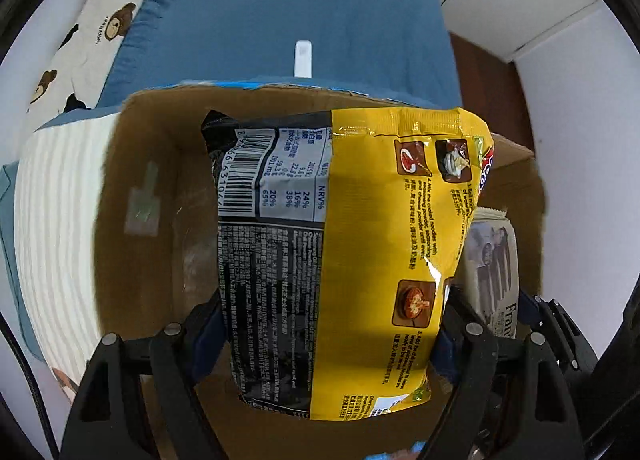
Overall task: Organize snacks
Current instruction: 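Carry both packs into the cardboard box and open both tools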
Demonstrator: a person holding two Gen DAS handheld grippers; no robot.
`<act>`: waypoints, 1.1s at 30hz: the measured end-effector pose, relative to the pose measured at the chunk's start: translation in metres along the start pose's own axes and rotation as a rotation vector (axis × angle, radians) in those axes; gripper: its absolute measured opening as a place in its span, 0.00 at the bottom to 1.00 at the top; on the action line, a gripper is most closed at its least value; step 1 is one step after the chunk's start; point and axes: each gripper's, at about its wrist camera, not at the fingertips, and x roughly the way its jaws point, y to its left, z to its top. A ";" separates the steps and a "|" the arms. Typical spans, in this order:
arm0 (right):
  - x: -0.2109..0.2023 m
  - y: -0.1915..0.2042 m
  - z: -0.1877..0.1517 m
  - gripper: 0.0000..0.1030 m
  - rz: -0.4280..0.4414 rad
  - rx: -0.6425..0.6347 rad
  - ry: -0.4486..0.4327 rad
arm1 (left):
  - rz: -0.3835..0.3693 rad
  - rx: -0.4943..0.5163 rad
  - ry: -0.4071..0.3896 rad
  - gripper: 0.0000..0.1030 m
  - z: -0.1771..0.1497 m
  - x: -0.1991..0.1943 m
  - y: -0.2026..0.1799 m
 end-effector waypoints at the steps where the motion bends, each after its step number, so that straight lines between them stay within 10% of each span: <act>1: 0.009 0.000 0.005 0.59 0.005 -0.004 0.019 | 0.010 0.006 0.015 0.80 0.005 0.006 0.000; 4: 0.043 -0.006 0.018 0.65 0.003 -0.016 0.101 | 0.007 0.029 0.055 0.80 0.012 0.023 -0.003; 7: 0.070 -0.018 0.026 0.93 -0.008 -0.014 0.181 | 0.059 0.054 0.038 0.88 0.011 0.025 -0.007; 23: 0.021 -0.026 -0.013 0.93 -0.034 0.017 0.197 | 0.089 0.034 -0.061 0.95 -0.037 0.001 0.019; 33: -0.053 -0.009 -0.034 0.93 -0.033 0.010 0.062 | 0.048 0.033 -0.218 0.95 -0.084 -0.057 0.022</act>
